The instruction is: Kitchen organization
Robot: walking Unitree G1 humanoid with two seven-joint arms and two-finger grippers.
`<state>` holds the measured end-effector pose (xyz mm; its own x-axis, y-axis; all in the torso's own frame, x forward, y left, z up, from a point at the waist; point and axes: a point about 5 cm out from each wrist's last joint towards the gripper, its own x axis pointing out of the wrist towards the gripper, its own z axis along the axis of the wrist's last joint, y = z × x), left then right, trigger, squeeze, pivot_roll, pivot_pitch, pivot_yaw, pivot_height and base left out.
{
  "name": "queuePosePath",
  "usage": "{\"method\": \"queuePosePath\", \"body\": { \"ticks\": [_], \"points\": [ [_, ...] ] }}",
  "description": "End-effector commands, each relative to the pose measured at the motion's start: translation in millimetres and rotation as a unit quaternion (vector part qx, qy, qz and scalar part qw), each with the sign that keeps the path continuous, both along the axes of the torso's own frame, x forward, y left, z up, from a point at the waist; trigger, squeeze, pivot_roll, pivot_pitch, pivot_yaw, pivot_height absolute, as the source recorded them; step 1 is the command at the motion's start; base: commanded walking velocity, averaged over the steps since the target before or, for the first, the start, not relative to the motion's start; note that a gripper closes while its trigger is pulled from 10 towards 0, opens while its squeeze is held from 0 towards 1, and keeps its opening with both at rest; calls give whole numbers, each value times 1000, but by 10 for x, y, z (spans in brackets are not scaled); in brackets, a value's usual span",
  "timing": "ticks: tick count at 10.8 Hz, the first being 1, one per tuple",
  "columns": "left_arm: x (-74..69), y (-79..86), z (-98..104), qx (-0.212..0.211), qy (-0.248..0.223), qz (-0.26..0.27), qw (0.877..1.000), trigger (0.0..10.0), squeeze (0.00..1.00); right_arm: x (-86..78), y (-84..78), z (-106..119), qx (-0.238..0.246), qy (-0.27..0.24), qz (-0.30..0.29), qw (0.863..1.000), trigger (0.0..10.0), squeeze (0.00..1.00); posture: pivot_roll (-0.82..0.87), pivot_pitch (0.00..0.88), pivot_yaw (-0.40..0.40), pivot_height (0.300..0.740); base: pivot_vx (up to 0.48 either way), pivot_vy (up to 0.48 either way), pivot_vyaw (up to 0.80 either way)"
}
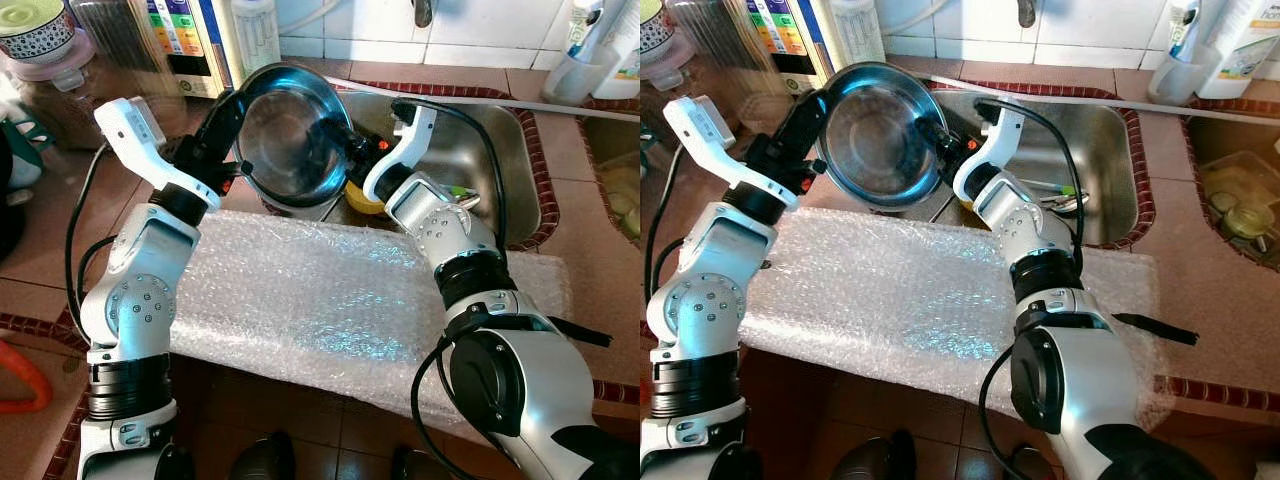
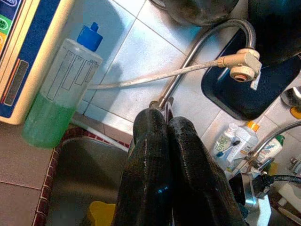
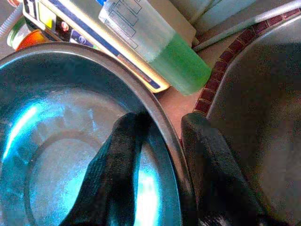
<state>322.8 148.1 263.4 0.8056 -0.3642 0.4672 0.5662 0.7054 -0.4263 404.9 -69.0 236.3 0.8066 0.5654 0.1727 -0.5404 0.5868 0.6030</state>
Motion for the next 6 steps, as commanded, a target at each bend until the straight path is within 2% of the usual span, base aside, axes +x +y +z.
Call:
{"method": "queuePosePath", "body": {
  "ticks": [1, 3, 6],
  "points": [
    [-51, 13, 76, 1, -23, -2, 1000, 0, 0, 13, -10, 23, 5, 6, -3, 1000, 0, 0, -40, 214, 67, 740, 0, 0, 0],
    [-44, 0, 31, 7, -13, -8, 1000, 0, 0, 4, 7, 31, 13, 5, 0, 1000, 0, 0, -41, 214, 77, 740, 0, 0, 0],
    [-51, -73, -65, 19, 2, -26, 999, 0, 0, 6, -45, -85, 16, 24, -13, 1000, 0, 0, -35, 207, 83, 740, 0, 0, 0]
  ]
}}
